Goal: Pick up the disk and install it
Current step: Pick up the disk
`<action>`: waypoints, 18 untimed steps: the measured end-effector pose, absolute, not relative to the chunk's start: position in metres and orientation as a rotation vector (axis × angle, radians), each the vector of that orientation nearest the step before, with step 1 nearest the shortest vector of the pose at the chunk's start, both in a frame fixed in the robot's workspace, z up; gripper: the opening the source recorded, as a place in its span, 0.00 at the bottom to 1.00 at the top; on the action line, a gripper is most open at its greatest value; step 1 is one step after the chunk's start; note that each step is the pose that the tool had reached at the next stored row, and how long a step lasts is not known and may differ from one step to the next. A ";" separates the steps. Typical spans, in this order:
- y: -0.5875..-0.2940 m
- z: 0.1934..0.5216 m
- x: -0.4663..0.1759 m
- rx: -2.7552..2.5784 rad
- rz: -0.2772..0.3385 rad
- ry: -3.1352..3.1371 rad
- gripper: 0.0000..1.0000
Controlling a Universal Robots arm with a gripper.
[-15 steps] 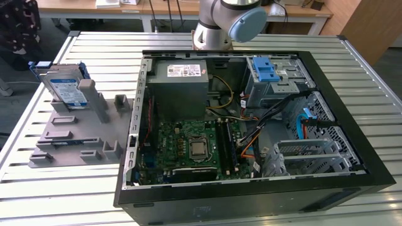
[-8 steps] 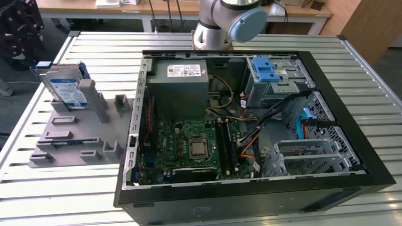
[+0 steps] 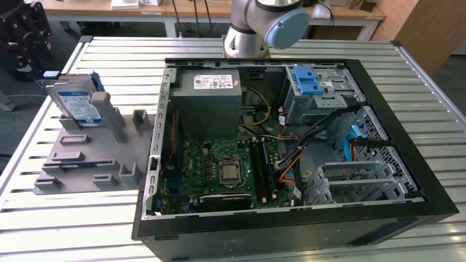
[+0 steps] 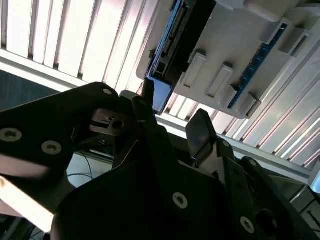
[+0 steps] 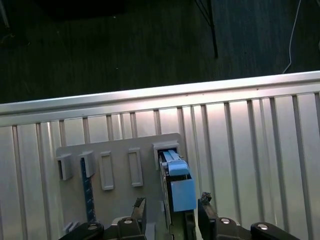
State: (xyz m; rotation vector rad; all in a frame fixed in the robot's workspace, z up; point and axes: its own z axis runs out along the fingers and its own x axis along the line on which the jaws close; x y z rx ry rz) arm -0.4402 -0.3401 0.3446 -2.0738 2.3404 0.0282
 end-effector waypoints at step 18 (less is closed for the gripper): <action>-0.335 0.326 -0.447 -2.070 0.001 2.320 0.53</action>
